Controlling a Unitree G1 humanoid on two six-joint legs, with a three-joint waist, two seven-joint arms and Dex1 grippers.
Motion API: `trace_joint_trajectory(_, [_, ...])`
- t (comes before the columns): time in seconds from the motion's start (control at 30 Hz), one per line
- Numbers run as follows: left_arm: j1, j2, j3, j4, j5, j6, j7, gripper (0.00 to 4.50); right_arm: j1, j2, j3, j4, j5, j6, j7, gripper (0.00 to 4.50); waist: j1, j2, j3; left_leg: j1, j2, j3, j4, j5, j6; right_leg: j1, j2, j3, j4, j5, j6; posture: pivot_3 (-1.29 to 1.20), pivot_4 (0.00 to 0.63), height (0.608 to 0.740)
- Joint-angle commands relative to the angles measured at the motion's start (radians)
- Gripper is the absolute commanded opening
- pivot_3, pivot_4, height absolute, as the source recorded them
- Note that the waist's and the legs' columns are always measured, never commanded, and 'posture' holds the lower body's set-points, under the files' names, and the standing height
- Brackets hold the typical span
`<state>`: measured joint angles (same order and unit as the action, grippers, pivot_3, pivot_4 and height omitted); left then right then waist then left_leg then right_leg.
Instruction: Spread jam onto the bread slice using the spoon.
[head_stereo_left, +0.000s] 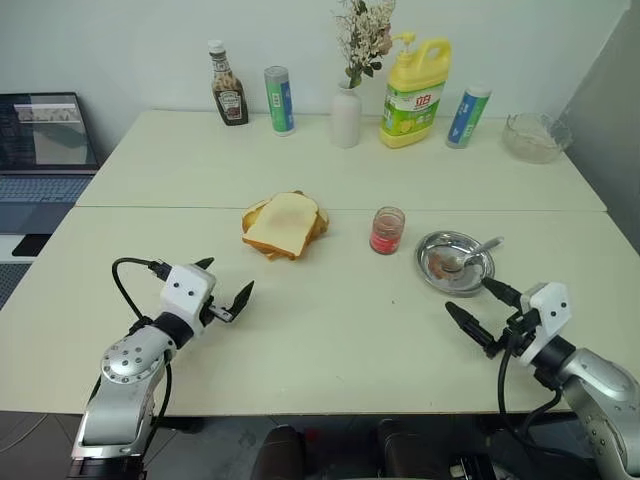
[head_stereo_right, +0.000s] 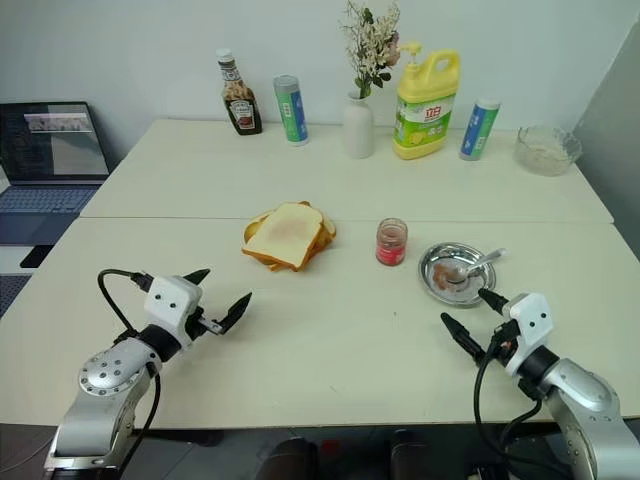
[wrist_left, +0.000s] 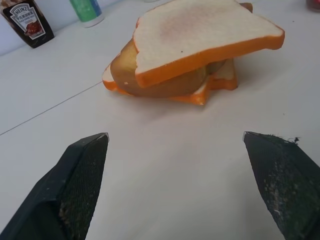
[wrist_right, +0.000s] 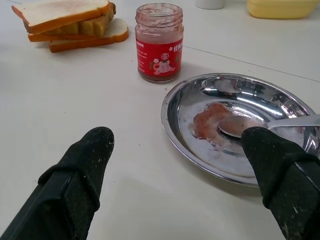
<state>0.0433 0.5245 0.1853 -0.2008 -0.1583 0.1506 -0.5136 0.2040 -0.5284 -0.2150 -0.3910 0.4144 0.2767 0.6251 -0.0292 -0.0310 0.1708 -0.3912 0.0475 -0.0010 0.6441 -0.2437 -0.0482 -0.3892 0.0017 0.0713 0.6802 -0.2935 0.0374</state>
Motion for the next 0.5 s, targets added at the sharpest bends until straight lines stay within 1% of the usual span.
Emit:
trace_joint_trajectory(0.03, [-0.017,0.020,0.020,-0.051,-0.027,0.009,-0.018,4.50,-0.017,-0.009,-0.006,-0.055,0.000,-0.003,-0.007,4.47,0.000,0.000,0.000,0.000,0.000,0.000,0.000,0.000,0.000,0.000,0.000,0.000,0.000,0.000,0.000,0.00,0.150,0.740])
trace_joint_trajectory(0.1, [-0.022,0.019,0.021,-0.052,-0.027,0.021,-0.015,4.50,-0.022,-0.013,0.000,-0.068,0.000,-0.001,-0.003,4.47,0.000,0.000,0.000,0.000,0.000,0.000,0.000,0.000,0.000,0.000,0.000,0.000,0.000,0.000,0.000,0.00,0.150,0.740])
trace_joint_trajectory(0.27, [-0.068,0.003,0.029,-0.059,-0.069,0.106,0.004,4.50,-0.049,-0.060,0.033,-0.153,0.036,0.080,0.024,4.47,0.000,0.000,0.000,0.000,0.000,0.000,0.000,0.000,0.000,0.000,0.000,0.000,0.000,0.000,0.000,0.00,0.150,0.740])
trace_joint_trajectory(0.33, [-0.104,-0.017,0.037,-0.066,-0.120,0.190,0.022,4.50,-0.085,-0.108,0.059,-0.219,0.086,0.170,0.044,4.47,0.000,0.000,0.000,0.000,0.000,0.000,0.000,0.000,0.000,0.000,0.000,0.000,0.000,0.000,0.000,0.00,0.150,0.740])
trace_joint_trajectory(0.43, [-0.185,-0.065,0.057,-0.076,-0.236,0.381,0.070,4.50,-0.201,-0.182,0.097,-0.323,0.194,0.337,0.045,4.47,-0.001,-0.001,0.001,0.000,0.000,0.000,0.001,0.000,0.000,0.000,0.000,0.000,0.000,0.000,0.001,0.00,0.150,0.740])
trace_joint_trajectory(0.5, [-0.222,-0.089,0.076,-0.074,-0.286,0.473,0.102,4.50,-0.256,-0.192,0.108,-0.338,0.223,0.377,0.034,4.47,-0.001,-0.002,0.001,0.000,0.000,-0.002,0.001,0.000,0.000,0.000,0.001,-0.001,0.000,0.000,0.002,0.00,0.150,0.740])
